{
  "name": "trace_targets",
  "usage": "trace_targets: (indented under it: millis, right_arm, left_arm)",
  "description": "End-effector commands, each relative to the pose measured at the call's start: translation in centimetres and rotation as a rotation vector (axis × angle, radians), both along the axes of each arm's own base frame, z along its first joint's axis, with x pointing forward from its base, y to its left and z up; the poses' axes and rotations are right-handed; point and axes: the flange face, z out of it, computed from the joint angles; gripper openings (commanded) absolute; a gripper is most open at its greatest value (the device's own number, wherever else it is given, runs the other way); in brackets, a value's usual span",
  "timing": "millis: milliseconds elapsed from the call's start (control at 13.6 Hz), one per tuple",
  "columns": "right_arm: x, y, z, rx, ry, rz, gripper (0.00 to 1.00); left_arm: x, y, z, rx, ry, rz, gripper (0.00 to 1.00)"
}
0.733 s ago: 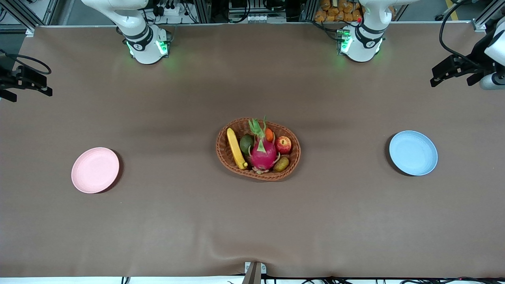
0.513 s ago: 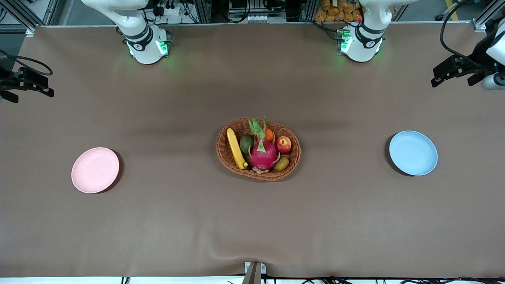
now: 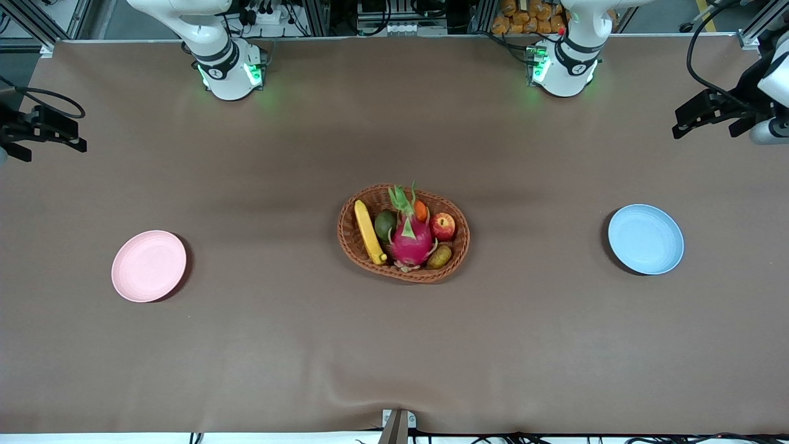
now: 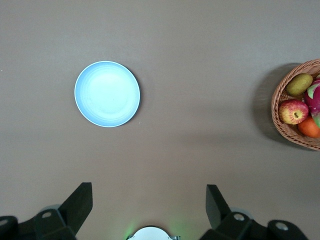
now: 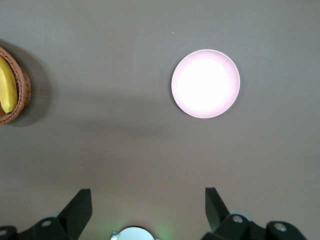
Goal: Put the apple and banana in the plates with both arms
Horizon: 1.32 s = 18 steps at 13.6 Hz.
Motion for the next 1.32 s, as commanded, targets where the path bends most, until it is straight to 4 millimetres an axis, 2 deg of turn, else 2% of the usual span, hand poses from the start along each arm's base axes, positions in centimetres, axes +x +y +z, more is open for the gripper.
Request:
trace_targets:
  millis: [0,73,293,440,586,660,733,880,1026,1099,1246]
  right_arm:
    - [0.3,0.0,-0.1,0.002,0.010,-0.001,1.00]
    - [0.3,-0.3,-0.1,0.002,0.010,-0.007,1.00]
    - [0.5,0.2,-0.2,0.002,0.012,0.000,1.00]
    - [0.5,0.3,-0.1,0.002,0.007,0.003,1.00]
    - [0.5,0.3,-0.1,0.002,0.007,0.005,1.00]
    - [0.5,0.2,-0.2,0.002,0.008,0.003,1.00]
    - [0.5,0.2,-0.3,0.004,0.013,0.002,1.00]
    - [0.5,0.3,-0.3,0.004,0.011,0.004,1.00]
    - [0.5,0.2,-0.3,0.002,0.012,0.003,1.00]
    - [0.5,0.2,-0.3,0.002,0.012,0.003,1.00]
    - [0.5,0.3,-0.3,0.004,0.011,0.004,1.00]
  left_arm:
    - [0.7,-1.3,-0.7,-0.024,0.019,-0.030,1.00]
    - [1.2,-2.6,-1.5,-0.024,0.030,-0.051,1.00]
    - [2.3,-2.8,-3.5,-0.036,0.065,-0.061,1.00]
    - [3.5,-4.5,-6.0,-0.092,0.100,-0.071,1.00]
    - [4.6,-4.7,-8.2,-0.118,0.125,-0.070,1.00]
    - [5.2,-5.7,-9.1,-0.125,0.126,-0.082,1.00]
    - [5.3,-8.0,-10.1,-0.149,0.141,-0.098,1.00]
    - [5.7,-8.4,-11.9,-0.159,0.147,-0.083,1.00]
    - [6.7,-10.1,-14.8,-0.227,0.178,-0.085,1.00]
    - [7.5,-10.8,-17.5,-0.270,0.193,-0.072,1.00]
    - [8.4,-13.0,-20.6,-0.369,0.199,-0.051,1.00]
